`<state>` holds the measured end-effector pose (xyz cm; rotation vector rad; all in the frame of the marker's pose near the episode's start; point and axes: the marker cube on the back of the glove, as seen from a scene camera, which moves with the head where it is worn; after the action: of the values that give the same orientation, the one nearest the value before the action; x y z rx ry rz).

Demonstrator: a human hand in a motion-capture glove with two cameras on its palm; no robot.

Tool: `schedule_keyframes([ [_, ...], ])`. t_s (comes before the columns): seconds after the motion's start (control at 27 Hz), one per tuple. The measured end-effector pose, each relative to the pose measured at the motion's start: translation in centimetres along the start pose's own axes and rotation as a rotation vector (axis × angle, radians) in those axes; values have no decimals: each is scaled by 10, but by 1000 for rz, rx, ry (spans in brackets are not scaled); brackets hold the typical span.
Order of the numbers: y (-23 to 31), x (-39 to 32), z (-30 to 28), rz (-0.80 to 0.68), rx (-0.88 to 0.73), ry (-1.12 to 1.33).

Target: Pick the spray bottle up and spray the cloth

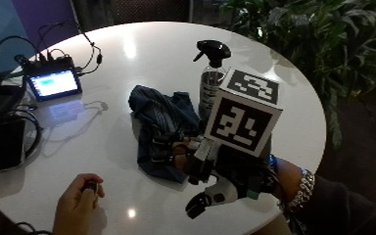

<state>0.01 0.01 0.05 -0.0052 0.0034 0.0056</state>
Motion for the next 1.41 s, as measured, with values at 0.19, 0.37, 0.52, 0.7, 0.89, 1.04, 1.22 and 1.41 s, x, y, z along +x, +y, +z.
schedule_keyframes([
  [0.19, 0, 1, 3, 10, -8, 6],
  [0.37, -3, 5, 4, 24, -2, -4],
  [0.52, -9, 8, 1, 31, 11, -2],
  [0.7, -15, 24, -8, 73, 69, 8],
  [0.89, -22, 51, -22, 141, 156, 53],
  [1.04, -25, 84, -43, 238, 231, 121],
  [1.22, -28, 129, -66, 427, 408, 124],
  [1.41, -23, 162, -75, 614, 604, 81],
])
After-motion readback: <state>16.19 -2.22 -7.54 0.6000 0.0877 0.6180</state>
